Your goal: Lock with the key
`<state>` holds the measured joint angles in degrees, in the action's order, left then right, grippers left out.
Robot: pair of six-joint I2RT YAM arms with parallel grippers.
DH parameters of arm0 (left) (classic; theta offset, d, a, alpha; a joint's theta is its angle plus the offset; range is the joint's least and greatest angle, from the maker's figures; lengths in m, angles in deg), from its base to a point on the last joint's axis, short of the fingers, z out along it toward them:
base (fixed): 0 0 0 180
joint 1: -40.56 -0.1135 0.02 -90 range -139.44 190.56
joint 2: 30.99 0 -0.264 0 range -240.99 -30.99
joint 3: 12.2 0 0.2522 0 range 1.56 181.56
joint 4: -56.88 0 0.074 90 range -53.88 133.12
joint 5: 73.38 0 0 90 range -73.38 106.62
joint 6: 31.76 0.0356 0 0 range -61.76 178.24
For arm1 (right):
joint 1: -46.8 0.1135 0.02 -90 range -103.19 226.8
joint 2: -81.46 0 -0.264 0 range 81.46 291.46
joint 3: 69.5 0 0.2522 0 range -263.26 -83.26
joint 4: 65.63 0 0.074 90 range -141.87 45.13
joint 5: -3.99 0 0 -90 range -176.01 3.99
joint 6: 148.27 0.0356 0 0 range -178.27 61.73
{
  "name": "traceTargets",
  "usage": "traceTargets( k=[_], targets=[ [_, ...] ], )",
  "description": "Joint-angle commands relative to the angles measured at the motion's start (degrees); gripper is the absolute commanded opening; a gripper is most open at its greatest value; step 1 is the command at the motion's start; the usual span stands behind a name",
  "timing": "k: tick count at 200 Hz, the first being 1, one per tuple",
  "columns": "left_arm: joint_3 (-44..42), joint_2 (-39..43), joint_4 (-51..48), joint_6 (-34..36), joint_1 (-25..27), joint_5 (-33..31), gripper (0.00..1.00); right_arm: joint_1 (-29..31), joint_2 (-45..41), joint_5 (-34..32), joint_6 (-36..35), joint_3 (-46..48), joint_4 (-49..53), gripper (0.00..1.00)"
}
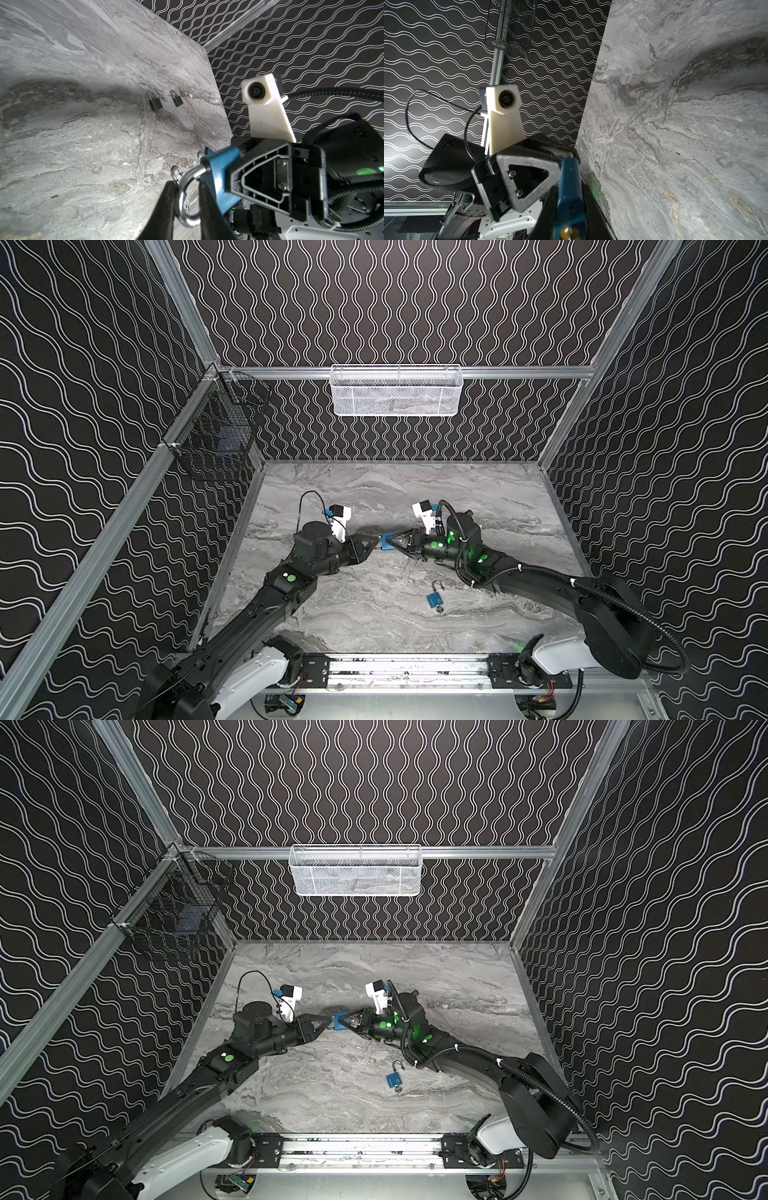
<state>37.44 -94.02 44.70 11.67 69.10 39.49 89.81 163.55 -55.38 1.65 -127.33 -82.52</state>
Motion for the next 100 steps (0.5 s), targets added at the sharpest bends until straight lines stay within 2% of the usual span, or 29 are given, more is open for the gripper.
traceTargets(
  k=[1, 100],
  targets=[
    [0.0, -0.4, 9.5, -0.3, 0.1, 5.0, 0.33, -0.3, -0.7, 1.7, -0.6, 0.5, -1.9, 0.00],
    [-4.2, -3.3, 17.0, -2.5, -1.0, 5.5, 0.36, -2.4, -0.9, 5.1, 4.9, 4.3, -11.1, 0.00]
  ],
)
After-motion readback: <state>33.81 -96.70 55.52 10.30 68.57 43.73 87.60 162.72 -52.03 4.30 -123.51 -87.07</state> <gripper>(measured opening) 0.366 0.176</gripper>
